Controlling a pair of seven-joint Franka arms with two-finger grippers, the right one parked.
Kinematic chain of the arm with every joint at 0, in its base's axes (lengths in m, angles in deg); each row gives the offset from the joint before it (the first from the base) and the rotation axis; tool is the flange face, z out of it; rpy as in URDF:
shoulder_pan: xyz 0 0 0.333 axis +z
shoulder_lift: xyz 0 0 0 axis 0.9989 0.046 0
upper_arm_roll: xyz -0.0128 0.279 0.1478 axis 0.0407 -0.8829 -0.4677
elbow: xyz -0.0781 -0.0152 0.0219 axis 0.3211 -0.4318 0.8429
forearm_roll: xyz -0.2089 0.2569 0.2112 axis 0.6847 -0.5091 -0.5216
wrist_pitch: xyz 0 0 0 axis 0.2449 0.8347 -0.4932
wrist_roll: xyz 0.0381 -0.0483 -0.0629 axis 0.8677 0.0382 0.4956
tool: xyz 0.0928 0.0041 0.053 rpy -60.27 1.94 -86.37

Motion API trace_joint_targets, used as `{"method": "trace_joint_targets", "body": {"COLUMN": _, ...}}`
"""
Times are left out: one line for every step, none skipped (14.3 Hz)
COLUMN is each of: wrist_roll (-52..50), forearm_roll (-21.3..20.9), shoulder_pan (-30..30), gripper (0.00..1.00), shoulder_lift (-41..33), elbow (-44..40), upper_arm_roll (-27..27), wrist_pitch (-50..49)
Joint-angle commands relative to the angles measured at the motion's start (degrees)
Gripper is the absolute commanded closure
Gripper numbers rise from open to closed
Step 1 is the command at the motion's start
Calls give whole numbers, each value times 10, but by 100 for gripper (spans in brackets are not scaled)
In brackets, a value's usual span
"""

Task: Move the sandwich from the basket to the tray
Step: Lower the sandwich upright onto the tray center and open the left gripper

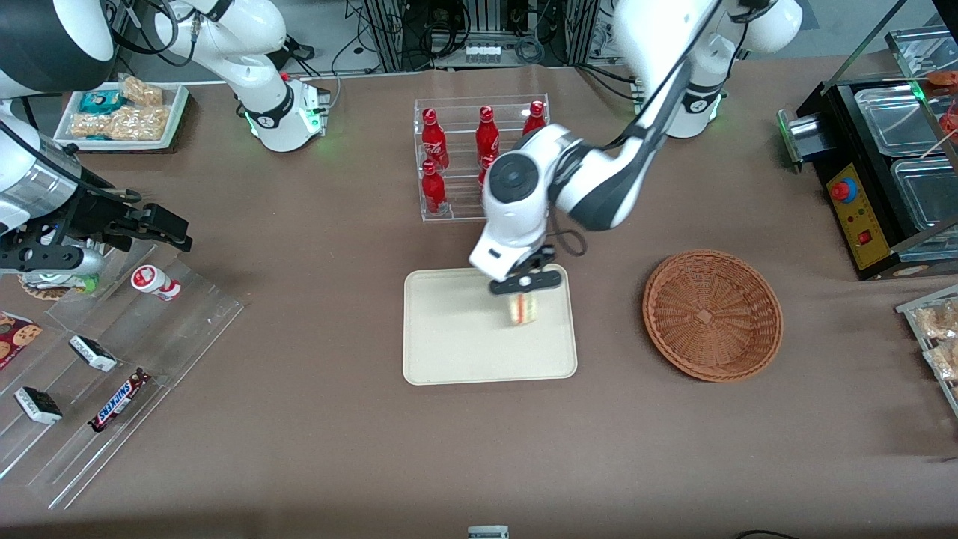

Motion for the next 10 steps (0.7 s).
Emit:
{"method": "trace_joint_targets", "body": {"wrist_roll": 4, "forearm_roll": -16, "shoulder_pan": -12, "gripper": 96, "shoulder_lift": 50, "elbow": -54, "upper_arm_roll": -11, "wrist_pitch": 16}}
{"method": "trace_joint_targets", "body": {"wrist_roll": 2, "forearm_roll": -36, "shoulder_pan": -13, "gripper": 96, "shoulder_lift": 65, "elbow": -63, "upper_arm_roll": -10, "wrist_pitch": 27}}
{"method": "trace_joint_targets", "body": {"wrist_roll": 3, "forearm_roll": -52, "shoulder_pan": -16, "gripper": 89, "shoulder_lift": 79, "elbow": -67, "upper_arm_roll": -9, "wrist_pitch": 33}}
{"method": "trace_joint_targets", "body": {"wrist_roll": 2, "forearm_roll": -55, "shoulder_pan": -21, "gripper": 57, "shoulder_lift": 87, "elbow": -67, "upper_arm_roll": -9, "wrist_pitch": 42}}
{"method": "trace_joint_targets", "body": {"wrist_roll": 2, "forearm_roll": -56, "shoulder_pan": -22, "gripper": 6, "shoulder_lift": 86, "elbow": -67, "upper_arm_roll": -10, "wrist_pitch": 45}}
{"method": "trace_joint_targets", "body": {"wrist_roll": -3, "forearm_roll": -56, "shoulder_pan": -21, "gripper": 0, "shoulder_lift": 84, "elbow": -67, "upper_arm_roll": -11, "wrist_pitch": 45}}
{"method": "trace_joint_targets", "body": {"wrist_roll": -5, "forearm_roll": -56, "shoulder_pan": -21, "gripper": 0, "shoulder_lift": 79, "elbow": -68, "upper_arm_roll": -12, "wrist_pitch": 45}}
{"method": "trace_joint_targets", "body": {"wrist_roll": -5, "forearm_roll": -56, "shoulder_pan": -18, "gripper": 0, "shoulder_lift": 67, "elbow": -68, "upper_arm_roll": -13, "wrist_pitch": 43}}
{"method": "trace_joint_targets", "body": {"wrist_roll": -6, "forearm_roll": -55, "shoulder_pan": -16, "gripper": 0, "shoulder_lift": 51, "elbow": -66, "upper_arm_roll": -14, "wrist_pitch": 38}}
{"method": "trace_joint_targets", "body": {"wrist_roll": -15, "forearm_roll": -53, "shoulder_pan": -14, "gripper": 0, "shoulder_lift": 27, "elbow": -61, "upper_arm_roll": -22, "wrist_pitch": 23}}
